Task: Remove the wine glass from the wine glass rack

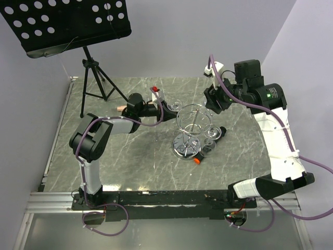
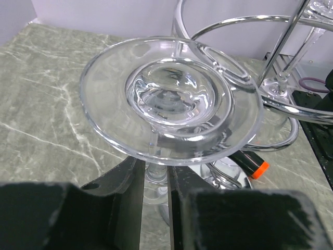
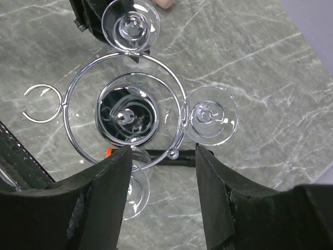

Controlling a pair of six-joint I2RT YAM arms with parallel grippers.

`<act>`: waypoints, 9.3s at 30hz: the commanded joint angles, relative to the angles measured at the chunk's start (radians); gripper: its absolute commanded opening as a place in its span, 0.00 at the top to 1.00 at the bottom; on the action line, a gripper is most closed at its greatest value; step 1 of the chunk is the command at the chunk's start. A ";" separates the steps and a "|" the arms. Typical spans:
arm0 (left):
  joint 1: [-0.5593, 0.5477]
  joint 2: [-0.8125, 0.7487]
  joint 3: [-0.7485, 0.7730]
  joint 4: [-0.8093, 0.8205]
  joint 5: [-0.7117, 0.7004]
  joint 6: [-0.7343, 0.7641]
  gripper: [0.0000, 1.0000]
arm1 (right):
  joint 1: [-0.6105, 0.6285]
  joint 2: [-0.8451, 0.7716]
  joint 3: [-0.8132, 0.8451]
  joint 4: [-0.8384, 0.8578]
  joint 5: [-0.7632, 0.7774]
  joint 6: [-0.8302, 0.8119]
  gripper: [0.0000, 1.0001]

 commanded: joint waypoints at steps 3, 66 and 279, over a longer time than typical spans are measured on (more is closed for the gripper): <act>0.008 0.001 0.077 0.050 -0.012 0.008 0.99 | 0.010 -0.008 -0.012 0.029 0.029 0.010 0.41; 0.373 -0.281 0.100 -0.777 0.319 -1.007 0.99 | 0.478 -0.261 -0.589 0.842 0.127 -0.400 0.23; 0.868 -0.721 0.196 -1.596 -0.122 -0.396 0.00 | 0.410 0.489 0.266 0.776 0.003 0.449 0.00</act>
